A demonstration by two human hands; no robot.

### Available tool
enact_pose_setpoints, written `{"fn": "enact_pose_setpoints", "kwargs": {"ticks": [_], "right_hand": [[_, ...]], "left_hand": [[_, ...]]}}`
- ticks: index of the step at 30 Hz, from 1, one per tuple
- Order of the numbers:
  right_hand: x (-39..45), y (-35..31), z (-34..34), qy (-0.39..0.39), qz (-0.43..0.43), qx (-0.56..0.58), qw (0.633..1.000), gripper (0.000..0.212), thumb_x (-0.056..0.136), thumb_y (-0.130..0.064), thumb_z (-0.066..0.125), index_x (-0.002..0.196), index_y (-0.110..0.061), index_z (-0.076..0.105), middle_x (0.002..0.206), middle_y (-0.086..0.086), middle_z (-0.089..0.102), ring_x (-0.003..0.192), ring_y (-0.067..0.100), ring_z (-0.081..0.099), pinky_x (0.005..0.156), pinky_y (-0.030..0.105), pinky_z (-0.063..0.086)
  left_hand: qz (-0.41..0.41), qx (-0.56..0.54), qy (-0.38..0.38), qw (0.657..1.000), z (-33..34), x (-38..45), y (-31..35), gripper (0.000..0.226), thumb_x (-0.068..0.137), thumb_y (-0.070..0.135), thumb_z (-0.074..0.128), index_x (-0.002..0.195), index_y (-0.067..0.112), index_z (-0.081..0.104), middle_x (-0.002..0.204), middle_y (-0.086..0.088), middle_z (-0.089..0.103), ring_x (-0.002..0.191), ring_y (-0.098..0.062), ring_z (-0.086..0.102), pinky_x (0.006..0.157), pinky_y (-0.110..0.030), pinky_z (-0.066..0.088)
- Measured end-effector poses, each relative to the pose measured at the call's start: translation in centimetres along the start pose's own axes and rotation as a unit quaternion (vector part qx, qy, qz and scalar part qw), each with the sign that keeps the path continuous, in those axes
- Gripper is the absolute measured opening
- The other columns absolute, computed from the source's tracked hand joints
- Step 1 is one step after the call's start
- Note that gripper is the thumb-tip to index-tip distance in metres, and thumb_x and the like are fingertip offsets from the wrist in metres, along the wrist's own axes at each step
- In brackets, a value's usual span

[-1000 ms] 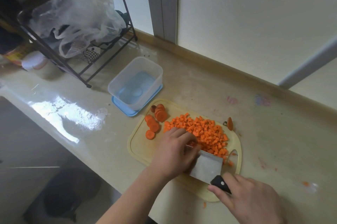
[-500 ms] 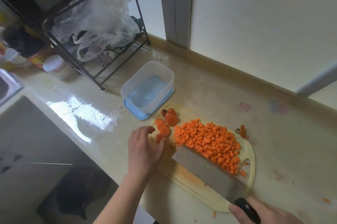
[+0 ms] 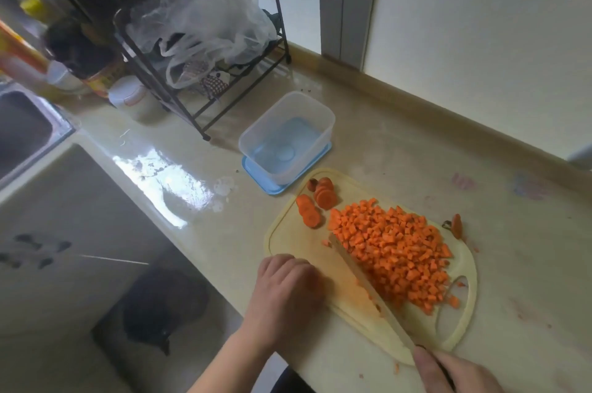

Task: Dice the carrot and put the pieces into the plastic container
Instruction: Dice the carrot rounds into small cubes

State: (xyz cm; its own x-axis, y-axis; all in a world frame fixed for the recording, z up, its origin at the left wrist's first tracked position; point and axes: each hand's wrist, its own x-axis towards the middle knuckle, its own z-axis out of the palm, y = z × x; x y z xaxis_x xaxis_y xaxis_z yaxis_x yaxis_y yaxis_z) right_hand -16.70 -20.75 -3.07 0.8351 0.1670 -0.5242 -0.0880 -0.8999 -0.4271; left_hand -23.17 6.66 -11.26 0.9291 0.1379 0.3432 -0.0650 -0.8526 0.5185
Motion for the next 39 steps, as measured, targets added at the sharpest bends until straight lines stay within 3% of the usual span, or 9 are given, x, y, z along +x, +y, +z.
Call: {"fn": "enact_pose_setpoints", "kwargs": {"ticks": [4, 7, 12, 18, 21, 27, 30, 34, 39], "right_hand": [[-0.9, -3.9, 0.3, -0.118, -0.045, 0.108, 0.986, 0.087, 0.045, -0.102, 0.022, 0.079, -0.033, 0.063, 0.066, -0.024, 0.064, 0.073, -0.013, 0.058, 0.064, 0.006, 0.045], [0.0, -3.5, 0.5, -0.112, -0.048, 0.119, 0.985, 0.035, 0.085, -0.059, 0.053, 0.06, -0.035, 0.06, 0.058, -0.018, 0.064, 0.058, -0.008, 0.056, 0.057, 0.01, 0.044], [0.4, -3.3, -0.1, -0.102, -0.054, 0.077, 0.99, 0.046, 0.09, -0.046, 0.053, 0.047, -0.029, 0.055, 0.047, -0.01, 0.059, 0.047, -0.003, 0.053, 0.052, 0.014, 0.041], [-0.6, -3.8, 0.4, -0.078, -0.111, 0.038, 0.99, 0.033, 0.087, -0.048, 0.053, 0.093, -0.022, 0.073, 0.099, -0.017, 0.066, 0.101, 0.001, 0.059, 0.068, -0.008, 0.033], [-1.3, -4.1, 0.7, -0.085, -0.091, 0.069, 0.99, 0.044, 0.075, -0.069, 0.044, 0.08, -0.032, 0.067, 0.082, -0.024, 0.059, 0.093, 0.004, 0.063, 0.068, -0.007, 0.034], [-0.4, -3.3, 2.1, -0.06, -0.088, 0.056, 0.993, 0.127, 0.04, -0.102, -0.007, 0.106, -0.025, 0.07, 0.113, -0.008, 0.069, 0.112, 0.013, 0.061, 0.083, 0.009, 0.037], [0.5, -3.4, 2.4, -0.078, -0.102, 0.061, 0.99, 0.121, 0.048, -0.101, -0.004, 0.093, -0.016, 0.069, 0.098, 0.001, 0.072, 0.103, 0.016, 0.062, 0.086, 0.024, 0.045], [-0.2, -3.6, 1.2, -0.063, -0.091, 0.075, 0.991, 0.108, 0.048, -0.102, 0.002, 0.07, -0.018, 0.066, 0.077, -0.014, 0.07, 0.083, 0.0, 0.061, 0.068, 0.009, 0.043], [-1.2, -3.2, 1.1, -0.066, -0.106, 0.076, 0.989, 0.062, 0.079, -0.07, 0.035, 0.1, -0.026, 0.073, 0.103, -0.013, 0.072, 0.099, 0.004, 0.064, 0.069, -0.006, 0.033]], "left_hand": [[-0.001, -0.022, 0.023, 1.0, 0.8, -1.5, 0.4, 0.02, 0.098, 0.038, 0.065, 0.108, 0.021, 0.066, 0.115, 0.003, 0.063, 0.107, -0.019, 0.056, 0.096, -0.031, 0.041], [0.036, -0.021, 0.002, 0.999, 1.0, -1.6, 0.0, 0.015, 0.095, 0.017, 0.073, 0.109, 0.012, 0.072, 0.114, -0.003, 0.063, 0.104, -0.024, 0.06, 0.09, -0.036, 0.049], [0.057, -0.037, -0.002, 0.998, 1.5, -1.2, 0.4, 0.014, 0.093, 0.007, 0.072, 0.106, 0.003, 0.074, 0.111, -0.011, 0.067, 0.103, -0.027, 0.061, 0.089, -0.034, 0.053], [0.07, -0.034, 0.014, 0.997, 2.5, -0.4, 0.6, 0.019, 0.101, 0.011, 0.06, 0.107, 0.001, 0.075, 0.113, -0.012, 0.07, 0.107, -0.027, 0.061, 0.091, -0.033, 0.052], [0.072, -0.033, 0.01, 0.997, 2.4, -0.3, 0.7, 0.013, 0.094, 0.004, 0.07, 0.105, 0.0, 0.075, 0.11, -0.012, 0.07, 0.106, -0.026, 0.061, 0.091, -0.029, 0.052], [0.059, -0.046, 0.003, 0.997, 2.2, -0.3, 0.8, 0.014, 0.093, 0.008, 0.073, 0.106, 0.003, 0.075, 0.113, -0.009, 0.069, 0.108, -0.025, 0.062, 0.092, -0.028, 0.053], [0.056, -0.041, 0.011, 0.998, 2.0, -0.2, 1.0, 0.013, 0.094, 0.01, 0.073, 0.105, 0.003, 0.075, 0.111, -0.009, 0.069, 0.105, -0.024, 0.063, 0.089, -0.029, 0.054], [0.055, -0.035, 0.024, 0.998, 1.9, -0.1, 1.3, 0.012, 0.096, 0.013, 0.069, 0.1, 0.003, 0.074, 0.103, -0.009, 0.067, 0.1, -0.026, 0.062, 0.082, -0.032, 0.054], [0.067, -0.034, 0.03, 0.997, 2.0, -0.1, 1.2, 0.014, 0.096, 0.013, 0.067, 0.1, 0.002, 0.073, 0.105, -0.01, 0.068, 0.101, -0.026, 0.06, 0.087, -0.028, 0.051]]}}
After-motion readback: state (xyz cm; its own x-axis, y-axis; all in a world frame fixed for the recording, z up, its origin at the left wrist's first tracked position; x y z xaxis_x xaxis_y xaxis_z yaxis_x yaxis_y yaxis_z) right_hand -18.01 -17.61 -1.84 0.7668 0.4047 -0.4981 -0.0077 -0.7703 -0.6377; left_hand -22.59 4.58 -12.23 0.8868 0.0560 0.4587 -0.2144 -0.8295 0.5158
